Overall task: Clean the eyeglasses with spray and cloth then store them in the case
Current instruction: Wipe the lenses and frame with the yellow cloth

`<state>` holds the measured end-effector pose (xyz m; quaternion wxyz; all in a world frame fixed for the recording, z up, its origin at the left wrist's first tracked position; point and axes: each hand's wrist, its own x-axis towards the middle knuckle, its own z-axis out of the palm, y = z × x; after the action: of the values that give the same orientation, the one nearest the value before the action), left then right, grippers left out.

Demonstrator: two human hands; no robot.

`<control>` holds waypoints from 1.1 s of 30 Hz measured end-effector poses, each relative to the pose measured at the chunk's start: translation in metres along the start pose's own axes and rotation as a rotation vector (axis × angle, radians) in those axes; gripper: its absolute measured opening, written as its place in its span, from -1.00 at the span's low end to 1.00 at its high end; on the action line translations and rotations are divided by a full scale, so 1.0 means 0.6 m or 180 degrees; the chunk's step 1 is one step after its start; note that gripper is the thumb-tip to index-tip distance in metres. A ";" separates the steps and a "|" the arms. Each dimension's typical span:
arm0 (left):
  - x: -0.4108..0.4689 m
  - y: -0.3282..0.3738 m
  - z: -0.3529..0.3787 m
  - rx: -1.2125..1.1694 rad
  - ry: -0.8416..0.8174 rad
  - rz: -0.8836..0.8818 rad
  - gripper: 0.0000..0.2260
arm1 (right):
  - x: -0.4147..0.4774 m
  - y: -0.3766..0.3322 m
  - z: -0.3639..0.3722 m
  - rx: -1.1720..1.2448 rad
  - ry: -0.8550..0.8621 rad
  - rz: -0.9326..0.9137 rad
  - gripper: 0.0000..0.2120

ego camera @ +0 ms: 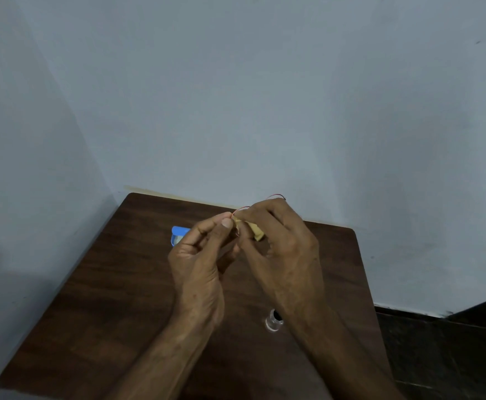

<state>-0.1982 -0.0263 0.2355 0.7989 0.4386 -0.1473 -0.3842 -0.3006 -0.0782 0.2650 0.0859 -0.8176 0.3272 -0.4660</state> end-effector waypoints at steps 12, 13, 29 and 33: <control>-0.002 -0.002 -0.008 -0.0124 -0.0064 -0.0128 -0.83 | 0.005 0.003 0.002 -0.0032 0.0163 0.0265 -0.91; -0.002 -0.003 -0.010 -0.0116 -0.0055 -0.0133 -0.83 | 0.007 0.002 0.002 -0.0008 0.0136 0.0256 -0.90; 0.012 0.011 -0.020 -0.0240 0.0097 -0.0155 -0.89 | -0.003 0.001 0.025 0.0041 0.0138 0.0297 -0.91; 0.022 0.019 -0.026 -0.0310 0.0147 -0.0193 -0.89 | -0.007 -0.011 0.035 0.0008 -0.0001 0.0218 -0.90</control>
<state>-0.1749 -0.0234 0.2342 0.8105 0.4122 -0.0967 -0.4048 -0.2816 -0.0739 0.2536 0.1029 -0.8059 0.3543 -0.4630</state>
